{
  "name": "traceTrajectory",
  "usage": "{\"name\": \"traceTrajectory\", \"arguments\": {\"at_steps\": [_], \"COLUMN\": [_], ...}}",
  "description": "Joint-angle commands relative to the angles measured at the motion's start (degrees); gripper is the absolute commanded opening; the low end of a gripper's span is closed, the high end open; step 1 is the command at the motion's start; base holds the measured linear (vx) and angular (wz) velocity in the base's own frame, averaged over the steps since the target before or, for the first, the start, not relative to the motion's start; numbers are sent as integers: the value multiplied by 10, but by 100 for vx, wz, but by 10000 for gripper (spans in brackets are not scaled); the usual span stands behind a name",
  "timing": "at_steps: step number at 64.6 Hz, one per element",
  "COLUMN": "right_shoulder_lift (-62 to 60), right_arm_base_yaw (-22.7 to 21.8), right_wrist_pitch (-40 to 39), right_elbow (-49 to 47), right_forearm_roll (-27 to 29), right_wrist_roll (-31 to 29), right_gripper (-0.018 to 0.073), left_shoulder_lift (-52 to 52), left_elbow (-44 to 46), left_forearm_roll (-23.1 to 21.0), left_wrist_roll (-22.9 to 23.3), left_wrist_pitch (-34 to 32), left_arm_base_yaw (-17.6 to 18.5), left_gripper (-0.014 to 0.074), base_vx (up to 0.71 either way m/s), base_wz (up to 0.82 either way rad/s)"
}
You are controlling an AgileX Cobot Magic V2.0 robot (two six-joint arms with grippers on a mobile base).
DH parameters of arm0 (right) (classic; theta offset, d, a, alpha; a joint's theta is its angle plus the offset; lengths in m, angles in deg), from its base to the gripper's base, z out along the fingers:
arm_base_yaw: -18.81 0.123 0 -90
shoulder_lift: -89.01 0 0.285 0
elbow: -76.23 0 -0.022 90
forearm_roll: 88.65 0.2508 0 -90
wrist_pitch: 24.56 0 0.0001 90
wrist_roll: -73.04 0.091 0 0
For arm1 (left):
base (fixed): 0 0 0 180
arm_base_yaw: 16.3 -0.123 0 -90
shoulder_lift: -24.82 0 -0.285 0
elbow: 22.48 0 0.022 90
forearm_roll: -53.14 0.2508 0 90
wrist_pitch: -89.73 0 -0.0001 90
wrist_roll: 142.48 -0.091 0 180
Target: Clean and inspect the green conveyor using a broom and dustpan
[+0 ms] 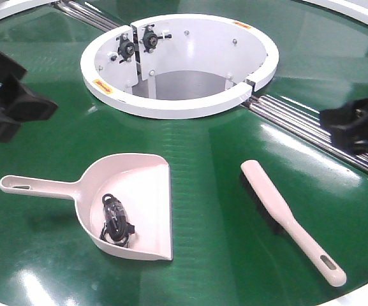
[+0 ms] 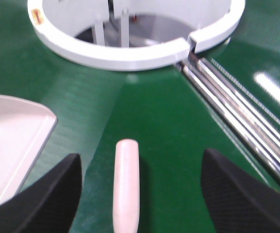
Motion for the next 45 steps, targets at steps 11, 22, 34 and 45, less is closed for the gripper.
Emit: {"name": "traceTrajectory", "arguments": {"at_steps": [11,22,34,45], "right_shoulder_lift": [-147,-236,-333,-411], "right_arm_base_yaw": [-2,-2,-2,-2], "right_wrist_pitch": [-149,-176,-208,-275], "right_elbow": [104,164,260,358], "right_forearm_roll": [-5,-5,0,10], "right_wrist_roll": [-5,-9,-15,-15], "right_gripper": [505,505,490,454], "left_shoulder_lift": [122,236,395,481], "left_elbow": [-102,-303,-526,-650], "left_forearm_roll": [-9,-11,-31,-31], "left_wrist_roll": [78,86,112,116], "left_wrist_pitch": [-152,-315,-505,-594], "left_arm_base_yaw": [0,0,0,0], "left_gripper": [470,470,470,470], "base_vx": [0,0,0,0], "base_wz": [0,0,0,0]}}
